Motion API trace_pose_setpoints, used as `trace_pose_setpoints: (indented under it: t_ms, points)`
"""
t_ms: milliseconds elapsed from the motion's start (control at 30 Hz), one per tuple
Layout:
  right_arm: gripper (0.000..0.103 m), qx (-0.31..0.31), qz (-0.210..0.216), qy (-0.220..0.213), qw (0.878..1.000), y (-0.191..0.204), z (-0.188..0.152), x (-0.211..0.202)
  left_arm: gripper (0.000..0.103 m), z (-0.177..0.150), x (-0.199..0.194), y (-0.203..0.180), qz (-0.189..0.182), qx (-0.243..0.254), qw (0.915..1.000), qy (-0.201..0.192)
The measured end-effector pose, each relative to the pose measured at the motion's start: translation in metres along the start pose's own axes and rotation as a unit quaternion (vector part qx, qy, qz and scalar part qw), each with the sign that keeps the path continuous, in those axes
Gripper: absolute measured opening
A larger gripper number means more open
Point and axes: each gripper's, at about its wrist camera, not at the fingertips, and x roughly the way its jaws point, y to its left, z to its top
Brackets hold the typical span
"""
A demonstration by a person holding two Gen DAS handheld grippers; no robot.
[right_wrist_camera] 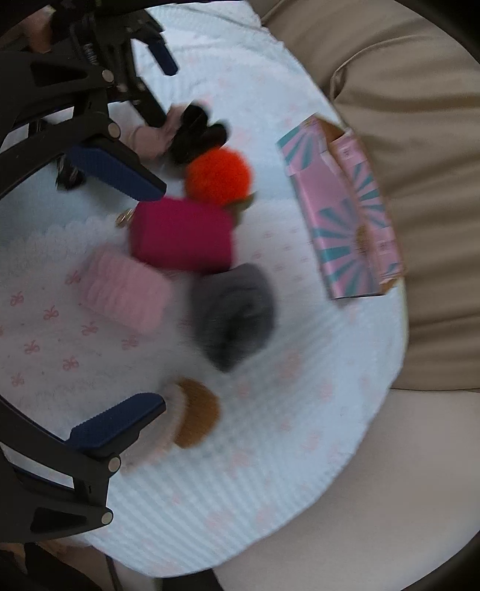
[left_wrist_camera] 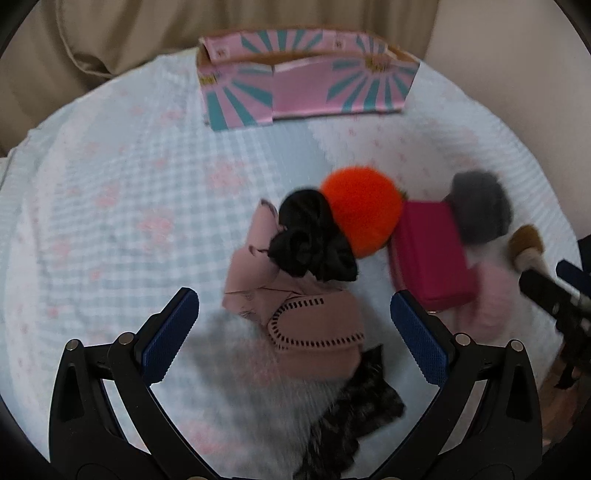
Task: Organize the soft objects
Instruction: 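Grasp the pink fabric bow with the left tool while the right tool grasps the pink fluffy cuff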
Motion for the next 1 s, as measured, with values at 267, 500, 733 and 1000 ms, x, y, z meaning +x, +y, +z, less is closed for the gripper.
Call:
trace_pose_setpoints:
  t_ms: [267,500,733,1000]
  points:
    - [0.095,-0.022,-0.011,0.027,0.999,-0.001,-0.029,0.047,0.102,-0.010,0.050,-0.004,-0.011,0.028,0.9995,0.007]
    - [0.071,-0.056,0.000,0.031,0.998,0.005,-0.037,0.062,0.081,-0.013,0.068,0.002,-0.027,0.031,0.9989,0.023]
    - [0.050,-0.073,-0.003,0.028,0.997,0.014,-0.041,0.063,0.056,-0.011,0.062,0.009,-0.034,0.022,0.9990,0.020]
    - [0.041,-0.076,-0.003,0.020,0.997,0.014,-0.039,0.054,0.053,-0.005,0.045,0.016,-0.045,-0.004,0.9989,0.006]
